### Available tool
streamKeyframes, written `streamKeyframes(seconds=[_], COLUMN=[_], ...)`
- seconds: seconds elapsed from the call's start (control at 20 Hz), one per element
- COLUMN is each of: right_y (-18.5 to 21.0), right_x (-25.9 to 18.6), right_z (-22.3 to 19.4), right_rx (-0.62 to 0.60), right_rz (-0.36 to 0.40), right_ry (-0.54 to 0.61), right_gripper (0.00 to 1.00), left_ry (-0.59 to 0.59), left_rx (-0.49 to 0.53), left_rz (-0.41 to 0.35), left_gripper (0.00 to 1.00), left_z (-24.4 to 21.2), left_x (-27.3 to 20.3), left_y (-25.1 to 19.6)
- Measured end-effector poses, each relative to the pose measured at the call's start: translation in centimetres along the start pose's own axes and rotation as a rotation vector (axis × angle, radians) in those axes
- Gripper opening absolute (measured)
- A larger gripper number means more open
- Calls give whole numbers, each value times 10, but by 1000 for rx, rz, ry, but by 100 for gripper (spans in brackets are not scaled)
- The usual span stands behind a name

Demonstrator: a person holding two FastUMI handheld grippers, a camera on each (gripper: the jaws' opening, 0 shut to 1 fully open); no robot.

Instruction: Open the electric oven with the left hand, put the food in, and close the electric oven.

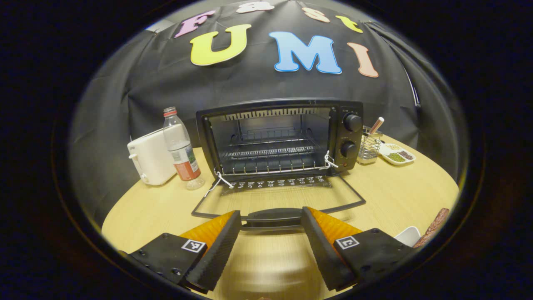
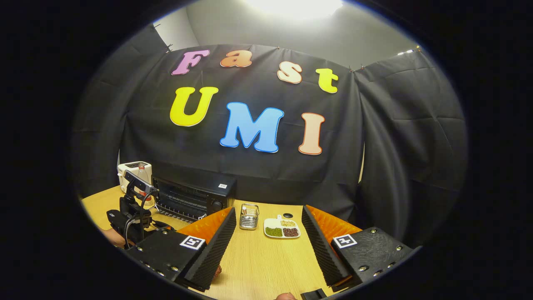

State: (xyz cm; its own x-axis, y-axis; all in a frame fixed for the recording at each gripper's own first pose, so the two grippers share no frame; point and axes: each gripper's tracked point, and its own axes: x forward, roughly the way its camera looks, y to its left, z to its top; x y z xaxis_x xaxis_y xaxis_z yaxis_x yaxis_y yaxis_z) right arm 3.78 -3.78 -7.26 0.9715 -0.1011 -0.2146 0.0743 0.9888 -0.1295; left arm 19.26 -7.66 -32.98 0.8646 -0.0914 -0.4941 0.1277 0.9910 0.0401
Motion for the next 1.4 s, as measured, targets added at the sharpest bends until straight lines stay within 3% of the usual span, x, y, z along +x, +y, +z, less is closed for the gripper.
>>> streamKeyframes(seconds=[0.2, 0.45, 0.7, 0.75, 0.85, 1.2, 1.25, 1.3, 1.4], right_y=[4, 14, 29, 32, 40, 65, 67, 70, 75], right_x=[-3, -1, 0, 1, 0, 5, 8, 9, 13], right_z=[-6, -17, -35, -39, -51, -95, -102, -111, -126], right_rx=[29, 86, 124, 133, 158, 227, 237, 250, 286], right_rz=[25, 90, 179, 200, 249, 401, 415, 427, 442], right_ry=[10, 37, 67, 74, 100, 213, 235, 259, 311], right_gripper=[96, 96, 96, 96, 96, 96, 96, 96, 96], left_ry=[-16, -136, -241, -257, -288, -401, -407, -411, -418], left_rx=[-3, -33, -65, -70, -86, -97, -96, -99, -108], left_rz=[11, 40, 81, 92, 123, 194, 198, 203, 211], left_gripper=[98, 100, 95, 100, 100, 90, 90, 100, 90], left_z=[7, 59, 103, 109, 123, 156, 158, 158, 159], left_x=[-20, -75, -133, -145, -172, -266, -274, -280, -292], left_y=[2, 15, 28, 31, 38, 47, 47, 47, 48])
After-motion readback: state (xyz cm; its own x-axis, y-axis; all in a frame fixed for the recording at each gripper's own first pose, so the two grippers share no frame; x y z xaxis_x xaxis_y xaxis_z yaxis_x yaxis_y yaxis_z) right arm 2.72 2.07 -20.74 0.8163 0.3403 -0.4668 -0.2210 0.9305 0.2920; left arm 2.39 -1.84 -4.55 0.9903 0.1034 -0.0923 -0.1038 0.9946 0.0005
